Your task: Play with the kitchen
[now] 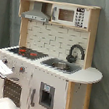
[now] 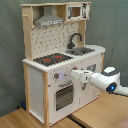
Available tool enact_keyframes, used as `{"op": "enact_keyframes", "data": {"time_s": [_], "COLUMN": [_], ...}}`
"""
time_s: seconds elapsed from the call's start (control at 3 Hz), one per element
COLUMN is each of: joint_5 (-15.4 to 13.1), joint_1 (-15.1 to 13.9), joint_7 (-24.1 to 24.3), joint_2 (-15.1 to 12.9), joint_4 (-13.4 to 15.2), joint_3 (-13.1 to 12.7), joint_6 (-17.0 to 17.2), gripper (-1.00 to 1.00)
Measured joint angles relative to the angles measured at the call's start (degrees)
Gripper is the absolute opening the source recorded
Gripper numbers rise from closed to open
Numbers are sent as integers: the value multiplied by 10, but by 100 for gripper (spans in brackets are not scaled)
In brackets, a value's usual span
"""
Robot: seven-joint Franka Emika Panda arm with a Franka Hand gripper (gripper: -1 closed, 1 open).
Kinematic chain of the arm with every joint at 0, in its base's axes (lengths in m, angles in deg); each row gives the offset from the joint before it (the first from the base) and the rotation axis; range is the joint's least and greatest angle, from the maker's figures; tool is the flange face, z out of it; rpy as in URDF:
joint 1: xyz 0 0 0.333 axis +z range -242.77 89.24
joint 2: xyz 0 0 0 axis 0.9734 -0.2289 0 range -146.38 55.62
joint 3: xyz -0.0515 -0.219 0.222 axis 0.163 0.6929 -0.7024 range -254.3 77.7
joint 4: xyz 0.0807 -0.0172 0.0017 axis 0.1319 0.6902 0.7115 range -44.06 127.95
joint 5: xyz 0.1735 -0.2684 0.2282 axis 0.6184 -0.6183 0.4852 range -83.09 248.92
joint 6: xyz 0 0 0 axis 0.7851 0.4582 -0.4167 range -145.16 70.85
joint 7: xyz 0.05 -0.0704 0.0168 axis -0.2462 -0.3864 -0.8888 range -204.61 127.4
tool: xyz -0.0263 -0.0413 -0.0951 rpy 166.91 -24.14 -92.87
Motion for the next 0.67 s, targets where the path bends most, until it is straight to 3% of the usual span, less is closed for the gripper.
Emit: {"op": "enact_keyframes", "data": {"time_s": [0.67], "joint_5": [-1], "joint_1": [72], "joint_7": [-92], "joint_2": [-3], "joint_4": [-5], "joint_3": [45], "joint_6": [18], "gripper": [100]}}
